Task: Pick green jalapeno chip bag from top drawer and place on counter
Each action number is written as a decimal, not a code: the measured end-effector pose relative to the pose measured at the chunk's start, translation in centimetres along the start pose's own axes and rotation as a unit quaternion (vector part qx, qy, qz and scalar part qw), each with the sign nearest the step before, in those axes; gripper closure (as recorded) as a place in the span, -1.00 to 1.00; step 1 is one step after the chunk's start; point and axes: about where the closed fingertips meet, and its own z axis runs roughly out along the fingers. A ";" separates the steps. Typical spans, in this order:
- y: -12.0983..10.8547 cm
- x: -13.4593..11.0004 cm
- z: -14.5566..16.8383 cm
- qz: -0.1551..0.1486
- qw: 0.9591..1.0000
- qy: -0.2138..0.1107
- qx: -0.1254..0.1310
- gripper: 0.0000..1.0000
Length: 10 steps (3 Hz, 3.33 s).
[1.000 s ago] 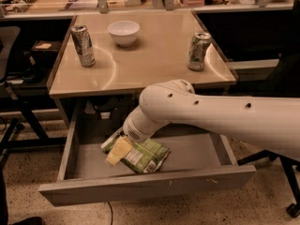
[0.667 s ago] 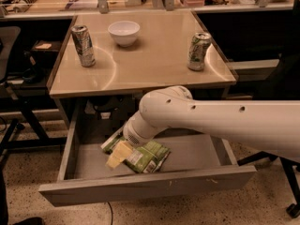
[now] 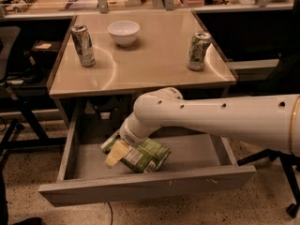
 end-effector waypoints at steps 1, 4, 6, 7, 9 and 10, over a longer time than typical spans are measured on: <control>-0.2 0.9 1.9 0.007 1.000 0.006 -0.008 -1.00; 0.3 2.2 4.0 0.012 1.000 0.002 -0.020 -0.15; 0.3 2.2 4.0 0.012 1.000 0.002 -0.020 0.79; 0.3 2.0 3.8 0.012 1.000 0.002 -0.020 1.00; -0.8 -1.1 -4.1 0.028 0.999 -0.003 -0.027 1.00; -1.3 -1.9 -8.2 0.041 0.999 -0.002 -0.031 1.00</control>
Offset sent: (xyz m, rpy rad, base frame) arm -0.0006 0.0022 -0.0503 -0.0023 0.0634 -0.0095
